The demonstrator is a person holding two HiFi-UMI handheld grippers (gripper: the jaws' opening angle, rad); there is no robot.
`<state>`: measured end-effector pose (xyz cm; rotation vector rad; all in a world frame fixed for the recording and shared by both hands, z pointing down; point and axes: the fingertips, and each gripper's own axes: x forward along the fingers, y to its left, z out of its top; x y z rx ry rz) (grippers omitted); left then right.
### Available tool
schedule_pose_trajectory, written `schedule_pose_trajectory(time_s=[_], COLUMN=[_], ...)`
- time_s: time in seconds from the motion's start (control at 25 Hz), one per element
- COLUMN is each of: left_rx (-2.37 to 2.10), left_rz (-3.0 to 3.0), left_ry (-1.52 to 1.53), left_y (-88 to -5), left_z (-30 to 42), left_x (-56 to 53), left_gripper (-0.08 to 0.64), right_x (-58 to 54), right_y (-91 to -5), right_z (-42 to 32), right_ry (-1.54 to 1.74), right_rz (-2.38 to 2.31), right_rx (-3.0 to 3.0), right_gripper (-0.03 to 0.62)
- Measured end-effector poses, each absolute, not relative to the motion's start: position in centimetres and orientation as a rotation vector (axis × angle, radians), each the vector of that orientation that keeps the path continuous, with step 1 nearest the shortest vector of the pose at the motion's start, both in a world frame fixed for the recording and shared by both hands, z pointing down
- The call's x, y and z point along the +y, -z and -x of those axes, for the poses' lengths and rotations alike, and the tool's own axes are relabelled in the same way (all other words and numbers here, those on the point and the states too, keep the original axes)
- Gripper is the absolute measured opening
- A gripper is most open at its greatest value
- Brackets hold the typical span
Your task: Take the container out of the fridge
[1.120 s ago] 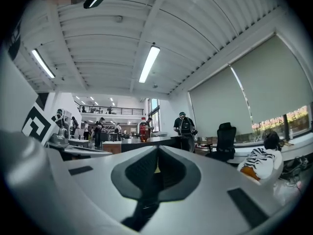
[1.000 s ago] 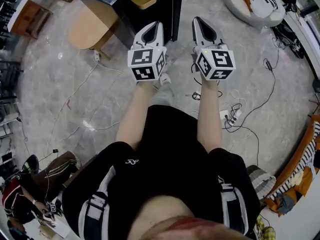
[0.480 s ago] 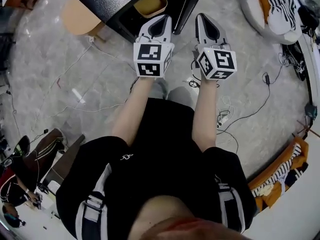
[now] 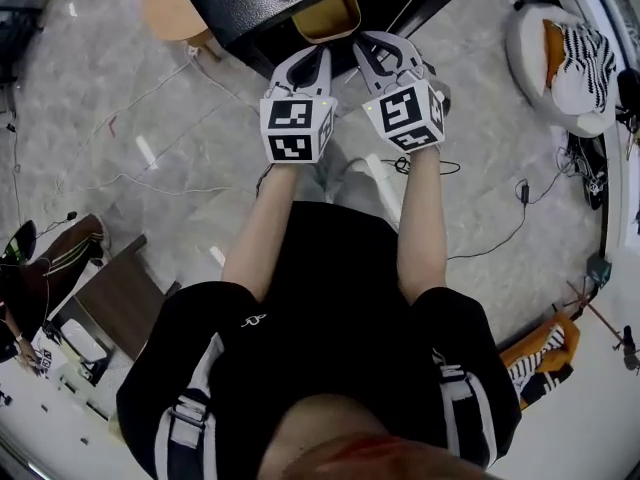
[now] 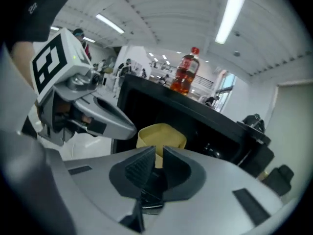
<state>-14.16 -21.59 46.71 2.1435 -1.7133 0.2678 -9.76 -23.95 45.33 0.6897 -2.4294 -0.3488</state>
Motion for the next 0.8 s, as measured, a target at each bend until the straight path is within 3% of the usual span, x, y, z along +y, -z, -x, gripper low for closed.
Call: schedule_pose_trajectory(time_s=[0.2, 0.52, 0.8], left_rx=[-1.774, -1.835, -1.801], left_rz=[-2.051, -1.955, -1.993], left_ry=[-0.216, -0.18, -0.196], left_y=[-47.6, -48.4, -48.5], left_z=[15.8, 18.7, 18.5], left_x=[-21.0, -20.2, -21.2], left_gripper=[0.008, 0.008, 0.008], right_x=[-24.2, -24.7, -23.5], right_y=[-48.0, -50.5, -49.5], right_z=[11.9, 14.8, 14.9], right_ry=[0.593, 0.806, 0.666], right_rz=[-0.432, -0.222, -0.292], right_rx=[-2.225, -2.033, -2.174], right_gripper=[0.081, 0.064, 0.017])
